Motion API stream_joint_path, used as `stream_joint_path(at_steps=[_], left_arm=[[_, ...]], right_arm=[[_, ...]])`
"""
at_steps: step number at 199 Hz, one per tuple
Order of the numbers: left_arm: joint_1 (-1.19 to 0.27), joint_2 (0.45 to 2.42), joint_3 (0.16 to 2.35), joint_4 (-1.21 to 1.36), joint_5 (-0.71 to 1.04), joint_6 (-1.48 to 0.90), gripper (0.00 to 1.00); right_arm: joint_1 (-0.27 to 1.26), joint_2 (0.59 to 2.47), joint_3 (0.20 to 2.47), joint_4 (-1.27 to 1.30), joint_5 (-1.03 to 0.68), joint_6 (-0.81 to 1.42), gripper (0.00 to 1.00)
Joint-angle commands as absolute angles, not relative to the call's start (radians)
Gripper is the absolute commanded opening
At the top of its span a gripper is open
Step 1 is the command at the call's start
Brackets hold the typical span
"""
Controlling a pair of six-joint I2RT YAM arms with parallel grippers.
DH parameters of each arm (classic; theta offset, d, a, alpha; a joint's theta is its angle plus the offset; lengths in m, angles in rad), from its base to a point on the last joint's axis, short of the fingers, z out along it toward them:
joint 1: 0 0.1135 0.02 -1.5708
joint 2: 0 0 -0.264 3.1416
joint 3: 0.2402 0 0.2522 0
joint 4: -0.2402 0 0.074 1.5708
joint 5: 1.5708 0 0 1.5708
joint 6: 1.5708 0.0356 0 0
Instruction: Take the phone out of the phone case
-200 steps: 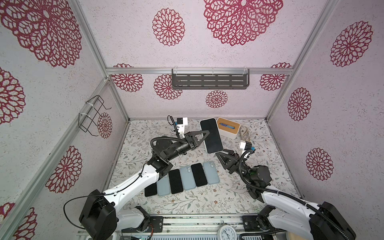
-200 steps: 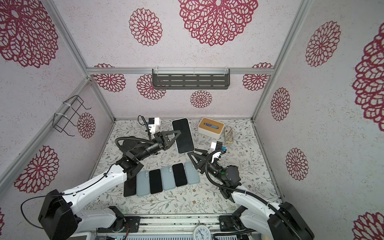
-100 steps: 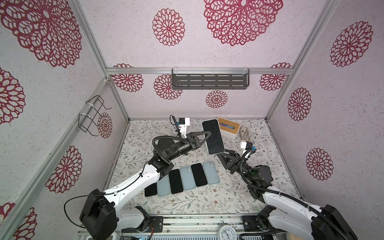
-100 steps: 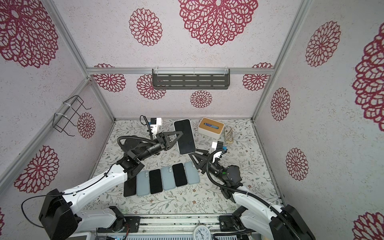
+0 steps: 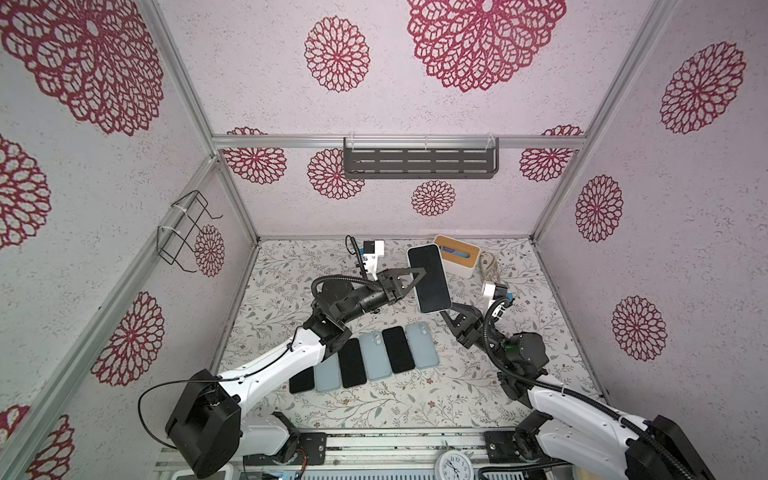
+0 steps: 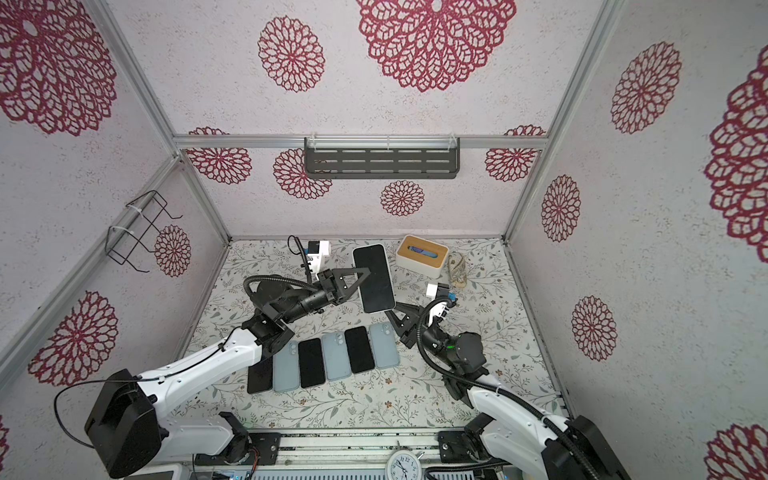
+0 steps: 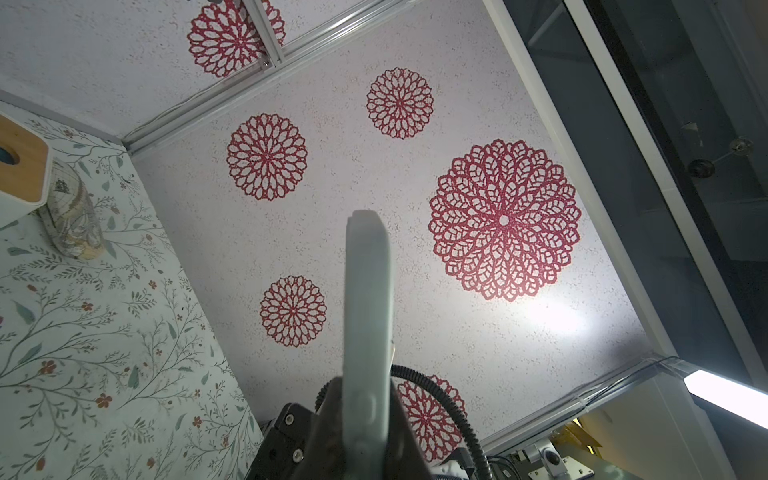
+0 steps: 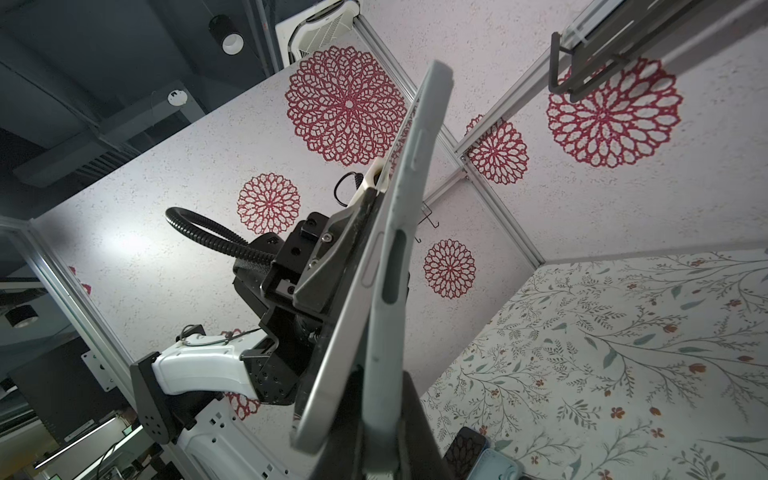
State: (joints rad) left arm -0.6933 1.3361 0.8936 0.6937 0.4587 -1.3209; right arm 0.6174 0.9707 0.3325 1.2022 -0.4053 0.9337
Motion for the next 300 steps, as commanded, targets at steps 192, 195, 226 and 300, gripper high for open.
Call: stream_joint_path(at_steps=[192,195,226,300], left_arm=[[-0.793,1.427,1.047,0.102,0.237,-0.793,0.82],[-0.801,1.425,1.053,0.082,0.224,-0.777,0.82],[-0.865,1.447,1.109,-0.016,0.191,-0.643,0.83],[-1.026,1.575,1.330,-0.384,-0.104,-0.398,0.81]], right_arm=[[0.579,0.672,0.215,0.724,-0.208,1.022,0.00],[0.577,0.673,0.215,0.724,-0.206,1.023,0.00],[0.565,0.696,0.210,0.739,-0.213,1.038,0.00],[0.548,0.712,0.210,0.739,-0.233,1.059,0.00]])
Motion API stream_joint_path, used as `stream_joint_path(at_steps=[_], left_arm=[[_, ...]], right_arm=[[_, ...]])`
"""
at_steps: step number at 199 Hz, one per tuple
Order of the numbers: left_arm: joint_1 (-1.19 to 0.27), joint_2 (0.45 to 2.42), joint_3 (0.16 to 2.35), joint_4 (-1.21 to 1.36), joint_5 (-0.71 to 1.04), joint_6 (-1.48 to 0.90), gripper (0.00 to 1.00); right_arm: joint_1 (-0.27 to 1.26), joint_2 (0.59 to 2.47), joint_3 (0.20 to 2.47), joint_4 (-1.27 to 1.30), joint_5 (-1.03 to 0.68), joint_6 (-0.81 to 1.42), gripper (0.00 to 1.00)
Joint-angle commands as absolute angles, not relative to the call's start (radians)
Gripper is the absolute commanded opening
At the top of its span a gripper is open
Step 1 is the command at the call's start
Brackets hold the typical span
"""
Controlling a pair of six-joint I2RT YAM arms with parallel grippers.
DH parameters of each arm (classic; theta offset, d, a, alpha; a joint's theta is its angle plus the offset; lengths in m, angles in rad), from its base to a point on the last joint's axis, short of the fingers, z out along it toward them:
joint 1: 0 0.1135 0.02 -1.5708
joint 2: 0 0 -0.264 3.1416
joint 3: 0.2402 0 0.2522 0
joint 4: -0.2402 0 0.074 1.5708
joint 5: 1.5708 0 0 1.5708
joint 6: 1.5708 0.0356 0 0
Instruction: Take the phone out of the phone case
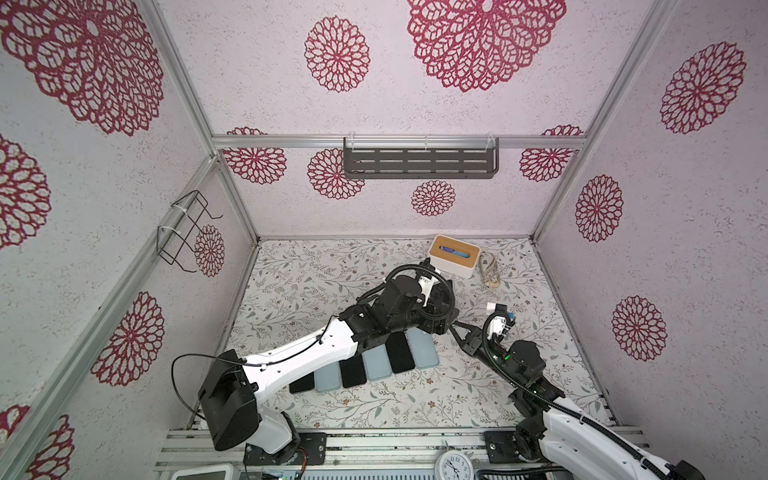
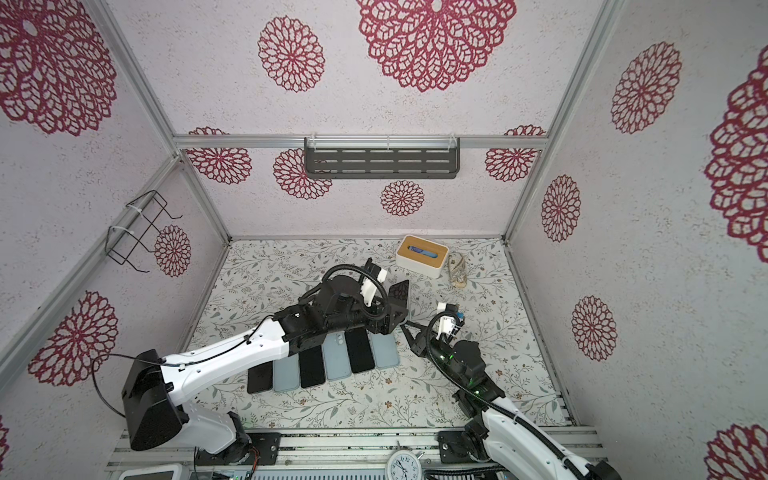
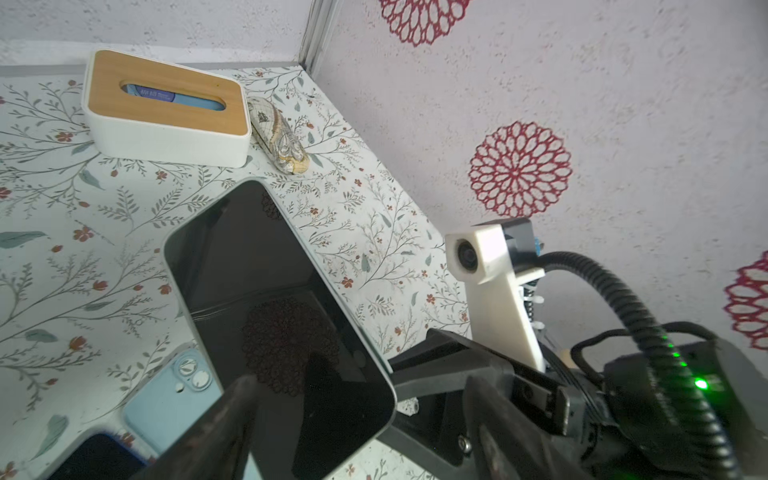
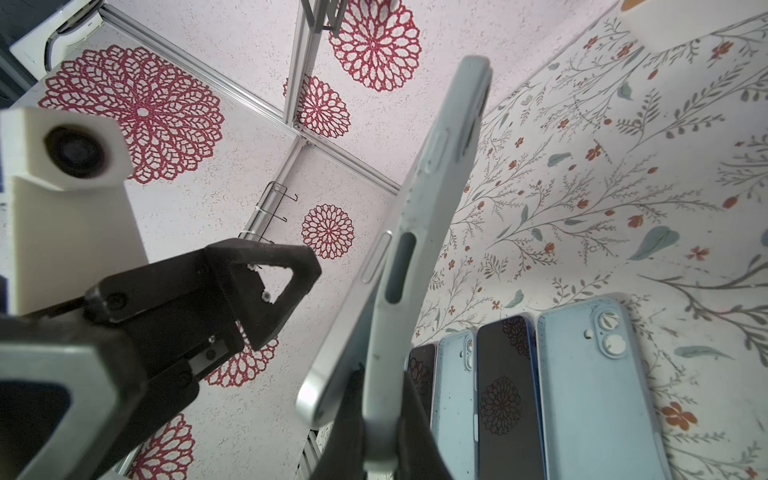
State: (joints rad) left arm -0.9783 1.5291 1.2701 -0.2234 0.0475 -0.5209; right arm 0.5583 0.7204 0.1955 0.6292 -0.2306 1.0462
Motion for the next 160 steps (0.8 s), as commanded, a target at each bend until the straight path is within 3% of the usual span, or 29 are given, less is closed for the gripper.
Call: stream_joint_path(at_steps=[1,71,160], left_arm=[[-1.028,1.577,1.332,-0.387,-0.109,-0.396,0.81],[-1.089,1.676,1.438,-0.479,-0.357,-0.313,0.70],[-1.096,1.735,1.467,-0.482,-0.376,-0.296,0.34]], right_arm=[[0.548,0.712,0.210,0.739,-0.233,1.059,0.00],[0.545,0.719,0.197,0.768,-0.251,1.080,0.00],[0.545,0.695,0.178,0.766,-0.254,1.088,0.00]])
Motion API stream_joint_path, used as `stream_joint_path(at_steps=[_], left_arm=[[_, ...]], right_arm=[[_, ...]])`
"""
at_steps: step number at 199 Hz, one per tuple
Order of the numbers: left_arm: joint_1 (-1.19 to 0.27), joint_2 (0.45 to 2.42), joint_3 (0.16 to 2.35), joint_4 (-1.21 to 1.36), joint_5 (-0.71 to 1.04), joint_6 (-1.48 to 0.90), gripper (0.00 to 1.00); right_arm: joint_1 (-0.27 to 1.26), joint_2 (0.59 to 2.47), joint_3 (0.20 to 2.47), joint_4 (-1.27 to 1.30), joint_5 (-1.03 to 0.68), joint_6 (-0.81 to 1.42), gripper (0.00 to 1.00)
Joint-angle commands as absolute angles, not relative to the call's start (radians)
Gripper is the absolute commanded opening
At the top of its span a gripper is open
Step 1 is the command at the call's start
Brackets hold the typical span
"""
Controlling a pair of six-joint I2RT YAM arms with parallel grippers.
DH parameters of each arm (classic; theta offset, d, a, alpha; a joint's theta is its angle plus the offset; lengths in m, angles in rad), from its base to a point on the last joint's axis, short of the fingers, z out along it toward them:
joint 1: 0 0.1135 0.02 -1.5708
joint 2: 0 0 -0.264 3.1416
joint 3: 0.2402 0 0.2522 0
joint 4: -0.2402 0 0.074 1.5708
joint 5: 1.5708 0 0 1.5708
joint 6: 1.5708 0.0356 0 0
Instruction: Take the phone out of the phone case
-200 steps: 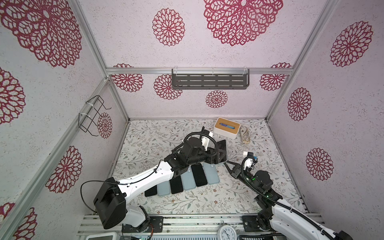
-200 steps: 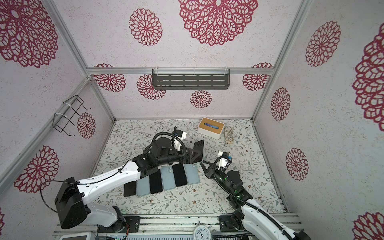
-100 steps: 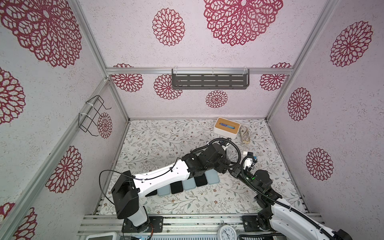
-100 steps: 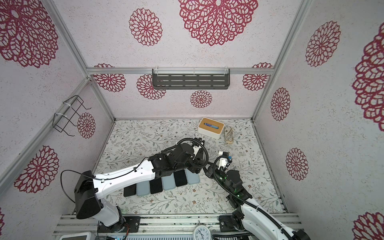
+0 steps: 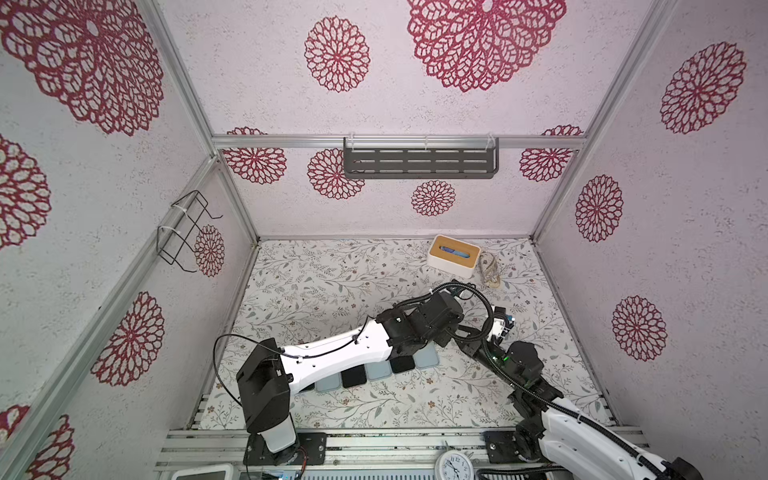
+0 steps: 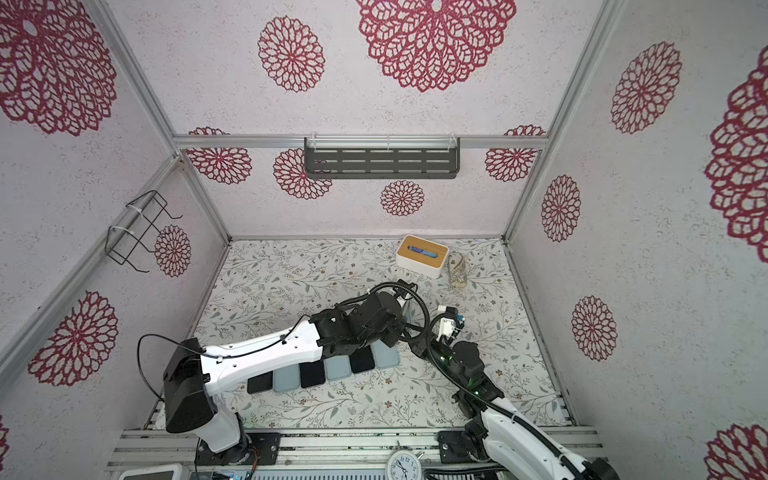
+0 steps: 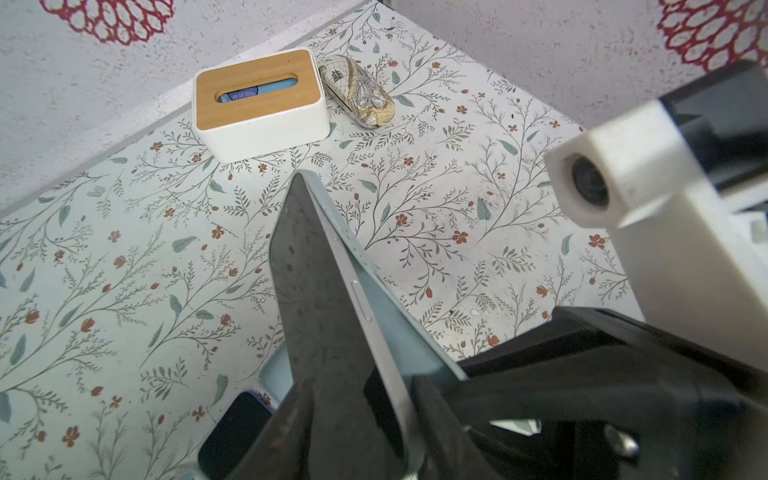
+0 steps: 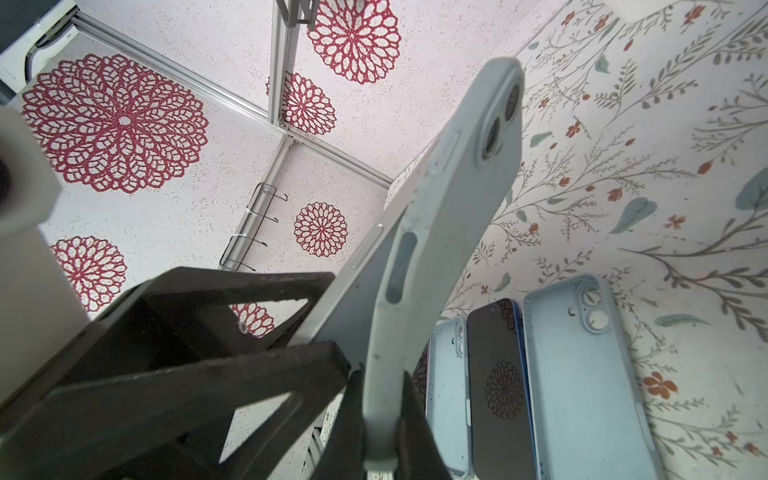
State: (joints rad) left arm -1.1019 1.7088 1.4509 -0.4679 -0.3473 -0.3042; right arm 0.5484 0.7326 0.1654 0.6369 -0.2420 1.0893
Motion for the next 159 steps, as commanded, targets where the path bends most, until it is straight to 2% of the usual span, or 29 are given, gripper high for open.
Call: stream_joint_path(at_steps=[1,17,58,82,109,128,159], left_arm=[[-1.096,1.736,1.468,-0.482,-0.376,-0.296,0.33],[-1.101,1.743,1.467,-0.485,-0.379,-0.299,0.27],[-1.108,1.746,1.469,-0.480,-0.351,-0.305,0.04],[-1.113,1.749,1.485,-0.490,-0.351,-0.305,0.00],[-1.114,1.740,1.493,-0.502,-0.354,-0.309,0.00],[-1.114,1.732,1.530,-0.559,-0.388,-0.313,0.00],[-1.134,1.719,1.623,-0.704,-0.473,-0.321,0.00]], right_arm=[[0.545,0.695,0.178,0.765,-0.255,1.088,0.00],[0.545,0.687,0.184,0.752,-0.253,1.084,0.00],[0.542,0.672,0.183,0.737,-0.246,1.082,0.00],[0.540,0.663,0.182,0.716,-0.238,1.072,0.00],[0.539,0.649,0.179,0.677,-0.228,1.051,0.00],[0.539,0.620,0.211,0.489,-0.172,0.974,0.00],[0.537,0.568,0.229,0.173,0.027,0.868,0.00]])
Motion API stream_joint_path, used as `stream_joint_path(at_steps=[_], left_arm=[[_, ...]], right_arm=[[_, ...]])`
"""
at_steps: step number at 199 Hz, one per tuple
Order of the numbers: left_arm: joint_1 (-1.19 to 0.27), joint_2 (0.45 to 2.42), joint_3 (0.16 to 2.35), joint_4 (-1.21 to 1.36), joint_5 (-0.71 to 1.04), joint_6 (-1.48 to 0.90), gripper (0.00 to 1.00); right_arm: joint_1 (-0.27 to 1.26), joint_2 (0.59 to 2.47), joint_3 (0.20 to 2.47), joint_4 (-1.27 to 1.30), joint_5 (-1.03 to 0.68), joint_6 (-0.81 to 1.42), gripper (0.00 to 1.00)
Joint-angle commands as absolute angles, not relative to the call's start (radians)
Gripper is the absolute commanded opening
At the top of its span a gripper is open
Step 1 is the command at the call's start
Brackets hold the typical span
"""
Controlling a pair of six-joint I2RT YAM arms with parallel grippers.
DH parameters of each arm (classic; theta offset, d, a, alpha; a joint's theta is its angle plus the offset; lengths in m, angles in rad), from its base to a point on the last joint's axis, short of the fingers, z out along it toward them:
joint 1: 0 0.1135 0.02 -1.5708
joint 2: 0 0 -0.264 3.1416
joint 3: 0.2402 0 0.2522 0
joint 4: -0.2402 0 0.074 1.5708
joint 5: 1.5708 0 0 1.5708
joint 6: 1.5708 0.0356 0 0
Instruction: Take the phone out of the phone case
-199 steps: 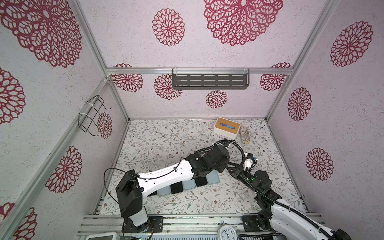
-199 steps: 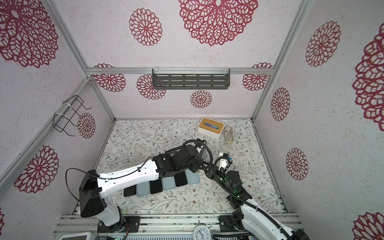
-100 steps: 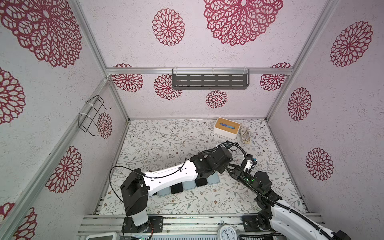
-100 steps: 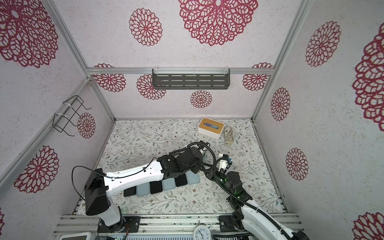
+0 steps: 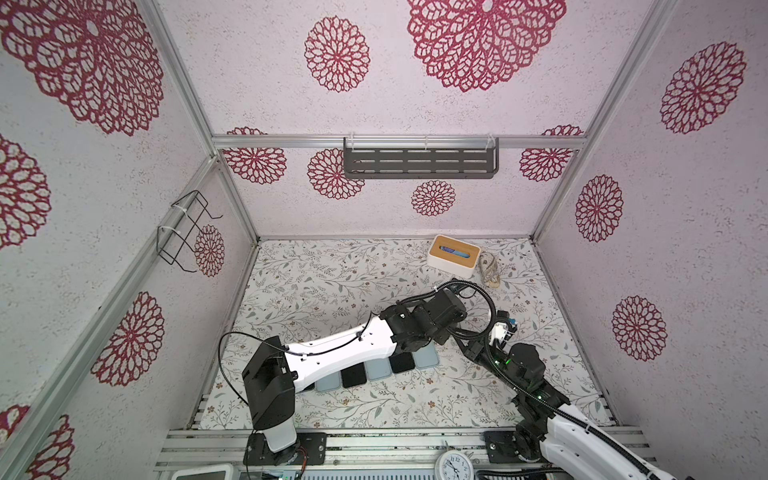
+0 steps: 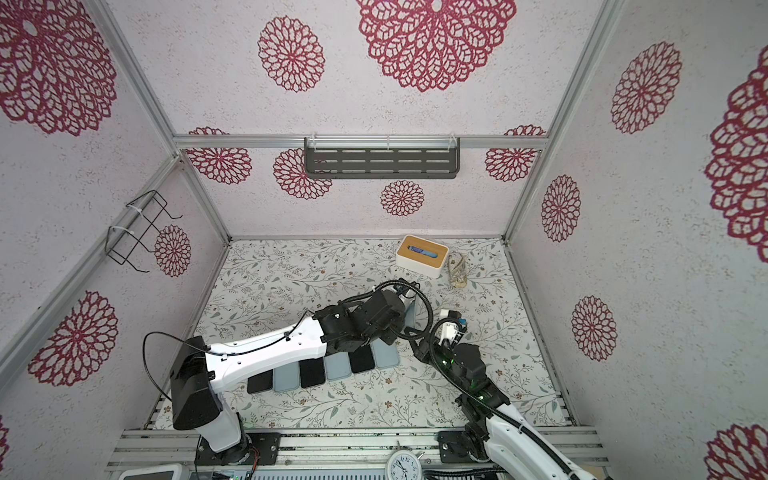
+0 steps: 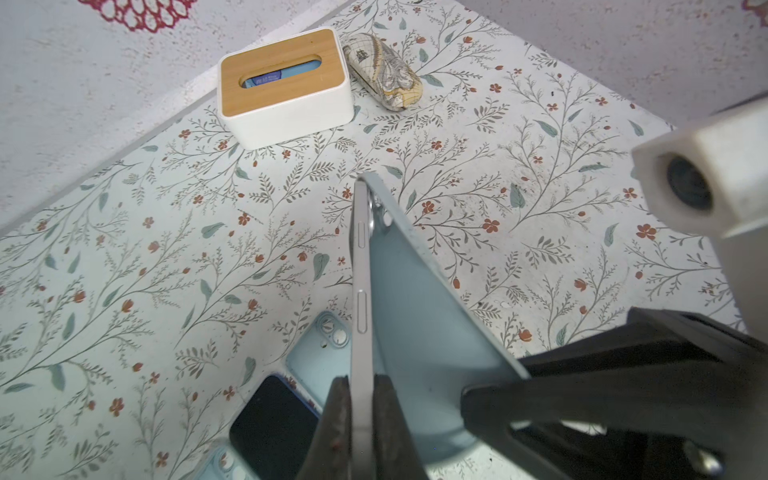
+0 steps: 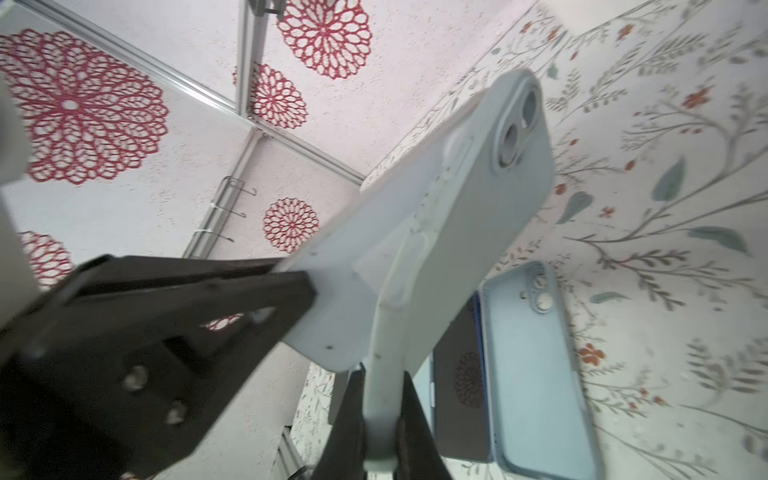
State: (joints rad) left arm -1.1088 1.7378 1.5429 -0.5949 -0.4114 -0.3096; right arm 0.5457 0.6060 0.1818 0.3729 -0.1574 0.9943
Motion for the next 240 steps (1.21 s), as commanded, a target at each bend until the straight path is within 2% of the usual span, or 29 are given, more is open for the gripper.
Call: stream_joint_path(at_steps=[1,53,107,202,240], left_arm=[[-1.136,1.720,1.626,-0.708,-0.475,-0.321,0.00],[-1.164,1.795,1.747,-0.932,-0.565,-0.395,0.00],[-1.184,2.050,1.984,-1.089,-0.626,-0.408,0.00],[-1.213,2.340,2.305,-1.292,-0.655,-0.391,0.00],[-1.223,2.384,2.335,-1.306,-0.651,-0.386,0.00]], right_arm=[[0.537,0.568,0.229,0.169,0.033,0.866,0.00],[0.526,0.548,0.290,-0.058,0.222,0.760,0.00],[0.519,0.407,0.471,-0.331,0.406,0.643,0.00],[0.516,0.355,0.568,-0.455,0.517,0.603,0.00],[0.515,0.347,0.573,-0.467,0.521,0.606,0.00]])
